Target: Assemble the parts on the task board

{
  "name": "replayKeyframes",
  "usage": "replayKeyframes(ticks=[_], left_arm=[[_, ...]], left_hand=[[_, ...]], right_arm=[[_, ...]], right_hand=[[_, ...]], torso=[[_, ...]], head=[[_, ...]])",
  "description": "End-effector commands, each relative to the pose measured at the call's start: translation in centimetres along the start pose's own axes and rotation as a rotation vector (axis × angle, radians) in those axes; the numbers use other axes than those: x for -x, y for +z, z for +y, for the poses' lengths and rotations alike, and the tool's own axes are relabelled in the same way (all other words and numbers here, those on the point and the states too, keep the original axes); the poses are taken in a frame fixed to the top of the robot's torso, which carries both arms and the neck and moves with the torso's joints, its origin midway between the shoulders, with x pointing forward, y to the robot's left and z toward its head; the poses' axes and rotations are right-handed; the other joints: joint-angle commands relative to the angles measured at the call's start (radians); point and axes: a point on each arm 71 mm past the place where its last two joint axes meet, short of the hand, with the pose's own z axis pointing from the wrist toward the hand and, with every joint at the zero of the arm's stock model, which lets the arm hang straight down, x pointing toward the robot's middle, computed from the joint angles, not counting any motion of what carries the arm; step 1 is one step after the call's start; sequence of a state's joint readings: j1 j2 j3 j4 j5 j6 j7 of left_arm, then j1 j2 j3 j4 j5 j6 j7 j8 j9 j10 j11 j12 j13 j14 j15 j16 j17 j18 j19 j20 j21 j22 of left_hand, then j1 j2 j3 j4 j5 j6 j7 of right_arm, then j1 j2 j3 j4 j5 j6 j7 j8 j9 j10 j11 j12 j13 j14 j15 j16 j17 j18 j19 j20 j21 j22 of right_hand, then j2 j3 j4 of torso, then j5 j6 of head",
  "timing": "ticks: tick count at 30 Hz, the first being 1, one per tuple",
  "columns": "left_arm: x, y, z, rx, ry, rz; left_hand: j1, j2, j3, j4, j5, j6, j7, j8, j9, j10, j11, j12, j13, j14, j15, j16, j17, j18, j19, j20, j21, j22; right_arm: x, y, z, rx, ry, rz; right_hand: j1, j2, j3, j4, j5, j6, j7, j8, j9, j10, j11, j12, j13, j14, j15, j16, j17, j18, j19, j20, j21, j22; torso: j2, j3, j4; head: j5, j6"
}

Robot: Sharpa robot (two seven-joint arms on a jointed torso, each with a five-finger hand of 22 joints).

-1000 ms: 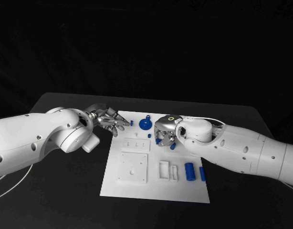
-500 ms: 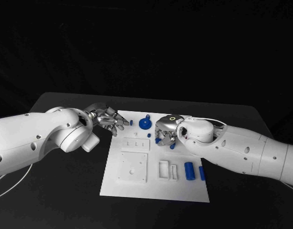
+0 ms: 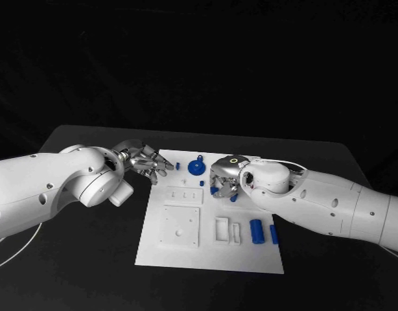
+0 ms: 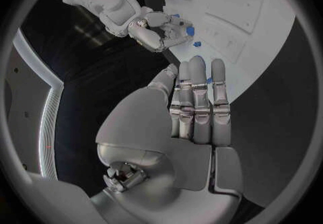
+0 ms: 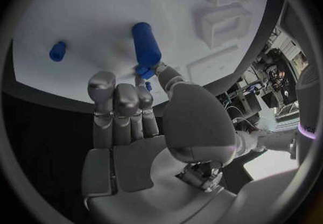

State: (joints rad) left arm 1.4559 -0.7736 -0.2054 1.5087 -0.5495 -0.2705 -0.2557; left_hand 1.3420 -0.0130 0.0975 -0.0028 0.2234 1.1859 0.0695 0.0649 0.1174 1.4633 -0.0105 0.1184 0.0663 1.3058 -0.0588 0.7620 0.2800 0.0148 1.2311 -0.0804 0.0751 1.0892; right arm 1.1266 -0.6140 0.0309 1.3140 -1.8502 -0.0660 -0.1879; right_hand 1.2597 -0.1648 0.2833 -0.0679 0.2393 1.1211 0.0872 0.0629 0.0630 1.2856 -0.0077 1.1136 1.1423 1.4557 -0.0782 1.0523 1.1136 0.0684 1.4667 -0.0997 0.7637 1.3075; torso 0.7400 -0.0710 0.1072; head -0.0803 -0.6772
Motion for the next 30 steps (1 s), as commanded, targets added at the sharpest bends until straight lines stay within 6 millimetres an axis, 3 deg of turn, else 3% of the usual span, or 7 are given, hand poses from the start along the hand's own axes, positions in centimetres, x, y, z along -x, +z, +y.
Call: replayKeyframes(ticks=[1,3,4,10,17,24,30], left_arm=[[-0.05,-0.05,-0.13,-0.006,-0.005,0.004],[-0.03,-0.06,-0.11,-0.006,-0.006,0.003],[-0.02,-0.06,-0.11,-0.006,-0.006,0.003],[-0.02,-0.10,-0.09,-0.006,-0.006,0.003],[-0.01,-0.11,-0.08,-0.006,-0.006,0.002],[0.00,-0.12,-0.10,-0.009,-0.007,-0.001],[0.04,-0.12,-0.14,-0.015,-0.018,-0.010]], left_hand=[[0.009,0.000,-0.001,0.008,0.004,-0.008,-0.002,0.001,0.001,0.000,0.006,-0.004,-0.001,0.002,0.006,-0.005,0.001,-0.011,-0.001,0.007,-0.004,-0.001],[0.009,0.000,-0.001,0.008,0.004,-0.008,-0.002,0.001,0.001,0.000,0.006,-0.004,-0.001,0.002,0.006,-0.005,0.001,-0.011,-0.001,0.007,-0.004,-0.001],[0.009,0.000,-0.001,0.008,0.004,-0.008,-0.002,0.001,0.001,0.000,0.006,-0.004,-0.001,0.002,0.006,-0.005,0.001,-0.011,-0.001,0.007,-0.004,-0.001],[0.009,0.000,-0.001,0.008,0.004,-0.008,-0.002,0.001,0.001,0.000,0.006,-0.004,-0.001,0.002,0.006,-0.005,0.001,-0.011,-0.001,0.007,-0.004,-0.001],[0.009,0.000,-0.001,0.008,0.004,-0.008,-0.002,0.001,0.001,0.000,0.006,-0.004,-0.001,0.002,0.006,-0.005,0.001,-0.011,-0.001,0.007,-0.004,-0.001],[0.011,-0.001,0.000,0.009,0.006,-0.008,-0.001,0.001,0.001,-0.001,0.005,-0.004,-0.001,0.002,0.006,-0.005,0.001,-0.011,-0.001,0.007,-0.004,-0.002],[0.006,-0.004,-0.003,0.013,0.004,-0.012,0.000,0.000,-0.001,0.001,0.006,-0.004,-0.001,0.003,0.006,-0.005,0.001,-0.011,-0.001,0.007,-0.004,-0.002]], right_arm=[[-0.73,-0.02,0.15,0.008,0.010,0.040],[-0.88,-0.03,0.14,0.010,0.014,0.052],[-0.94,-0.04,0.13,0.011,0.015,0.057],[-1.22,-0.07,0.09,0.015,0.020,0.082],[-1.33,-0.07,0.05,0.009,0.020,0.092],[-1.08,-0.05,0.02,-0.004,0.027,0.053],[-0.65,-0.18,0.01,-0.017,0.041,-0.012]], right_hand=[[-0.006,0.004,0.042,-0.013,0.110,0.004,-0.005,-0.002,-0.001,-0.009,-0.001,-0.004,0.001,0.000,0.005,-0.003,0.000,0.012,0.031,0.007,-0.007,0.090],[-0.051,-0.008,0.140,-0.039,0.171,0.009,-0.002,-0.001,-0.001,-0.010,-0.004,-0.003,0.003,0.000,0.004,-0.003,0.001,0.011,0.030,0.005,-0.004,0.091],[-0.060,-0.006,0.162,-0.043,0.198,0.011,-0.001,-0.001,-0.001,-0.012,-0.005,-0.004,0.003,0.000,0.003,-0.004,0.001,0.011,0.030,0.005,-0.004,0.090],[-0.119,-0.003,0.319,-0.091,0.284,0.026,-0.001,-0.001,-0.001,-0.013,-0.008,-0.003,0.006,-0.002,0.000,-0.004,0.003,0.011,0.025,0.001,0.007,0.092],[-0.146,0.010,0.327,-0.101,0.288,0.038,-0.005,-0.001,-0.001,-0.009,-0.010,0.000,0.010,-0.001,-0.002,-0.003,0.005,0.010,0.021,0.000,0.015,0.091],[-0.157,0.008,0.238,-0.080,0.283,0.048,-0.013,-0.001,-0.001,-0.001,-0.013,0.005,0.014,0.001,-0.006,0.000,0.008,0.006,0.026,-0.005,0.019,0.090],[-0.150,0.004,0.184,-0.053,0.255,0.058,-0.019,-0.001,0.000,0.005,-0.016,0.008,0.019,0.001,-0.012,0.002,0.010,0.003,0.032,-0.010,0.027,0.093]], torso=[[0.000,-0.0006,0.0010],[0.000,-0.0004,0.0008],[0.000,-0.0007,0.0002],[0.000,-0.0009,-0.0006],[-0.001,-0.0009,0.0001],[-0.001,-0.0008,-0.0004],[-0.002,-0.0013,0.0000]], head=[[-0.001,-0.002],[0.000,-0.003],[0.000,-0.003],[-0.002,-0.006],[-0.003,-0.007],[-0.003,-0.003],[-0.003,0.001]])
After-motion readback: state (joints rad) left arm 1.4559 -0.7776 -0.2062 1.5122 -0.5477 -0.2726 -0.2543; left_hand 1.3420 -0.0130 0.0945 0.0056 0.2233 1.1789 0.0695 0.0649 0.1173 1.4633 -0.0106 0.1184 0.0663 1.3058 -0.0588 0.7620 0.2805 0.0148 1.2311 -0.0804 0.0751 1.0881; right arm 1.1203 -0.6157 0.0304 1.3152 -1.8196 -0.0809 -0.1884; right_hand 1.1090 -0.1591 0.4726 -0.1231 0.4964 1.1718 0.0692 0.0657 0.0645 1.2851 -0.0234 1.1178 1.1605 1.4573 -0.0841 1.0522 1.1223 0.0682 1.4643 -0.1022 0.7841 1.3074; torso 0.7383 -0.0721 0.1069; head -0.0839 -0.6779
